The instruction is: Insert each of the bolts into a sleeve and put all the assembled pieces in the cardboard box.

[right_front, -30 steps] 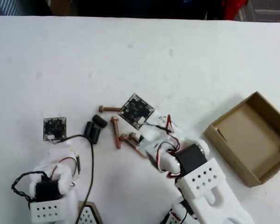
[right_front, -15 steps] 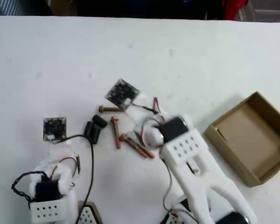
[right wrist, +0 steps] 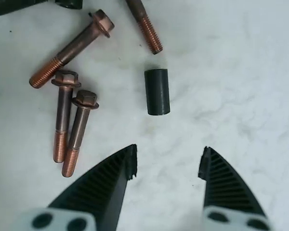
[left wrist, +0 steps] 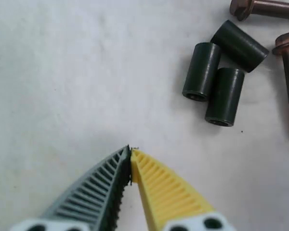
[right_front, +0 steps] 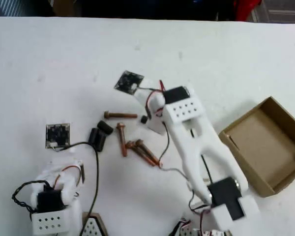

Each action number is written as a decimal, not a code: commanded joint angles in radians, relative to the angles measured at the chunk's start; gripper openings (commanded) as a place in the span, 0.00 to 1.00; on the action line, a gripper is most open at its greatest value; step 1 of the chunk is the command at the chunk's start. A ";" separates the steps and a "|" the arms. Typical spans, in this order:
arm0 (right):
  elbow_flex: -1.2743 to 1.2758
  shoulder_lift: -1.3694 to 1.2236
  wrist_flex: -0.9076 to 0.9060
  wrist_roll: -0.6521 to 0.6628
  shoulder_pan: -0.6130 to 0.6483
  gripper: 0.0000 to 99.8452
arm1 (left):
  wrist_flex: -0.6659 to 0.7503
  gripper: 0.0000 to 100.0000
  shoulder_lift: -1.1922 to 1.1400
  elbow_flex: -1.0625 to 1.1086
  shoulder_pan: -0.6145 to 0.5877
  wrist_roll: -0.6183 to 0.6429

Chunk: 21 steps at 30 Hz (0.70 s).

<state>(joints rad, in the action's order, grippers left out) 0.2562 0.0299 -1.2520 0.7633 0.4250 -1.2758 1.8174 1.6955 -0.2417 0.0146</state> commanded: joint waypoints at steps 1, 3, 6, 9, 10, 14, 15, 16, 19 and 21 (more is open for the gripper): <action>-0.080 -0.058 -0.007 0.044 0.002 0.20 | 0.021 0.02 0.005 -0.002 -0.007 -0.009; -0.094 -0.096 -0.004 0.044 0.019 0.20 | 0.021 0.02 0.005 -0.002 -0.007 -0.009; -0.114 -0.145 -0.002 0.071 0.038 0.20 | 0.021 0.02 0.005 -0.002 -0.007 -0.009; -0.121 -0.183 -0.001 0.100 0.050 0.20 | 0.021 0.02 0.005 -0.002 -0.007 -0.009; -0.123 -0.193 0.012 0.100 0.051 0.20 | 0.021 0.02 0.005 -0.002 -0.007 -0.009; -0.120 -0.232 0.084 0.095 0.045 0.20 | 0.021 0.02 0.005 -0.002 -0.007 -0.009; -0.120 -0.243 0.091 0.092 0.045 0.20 | 0.020 0.02 0.005 -0.002 -0.007 -0.009; -0.121 -0.255 0.096 0.092 0.048 0.20 | 0.020 0.02 0.005 -0.002 -0.008 -0.009; -0.121 -0.285 0.124 0.092 0.051 0.20 | 0.020 0.02 0.005 -0.002 -0.008 -0.009; -0.121 -0.300 0.150 0.092 0.050 0.20 | 0.020 0.02 0.005 -0.002 -0.008 -0.009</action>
<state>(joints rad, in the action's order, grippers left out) 0.1780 -0.2677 -1.1385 0.8462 0.4664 -1.2758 1.8174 1.6955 -0.2417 0.0146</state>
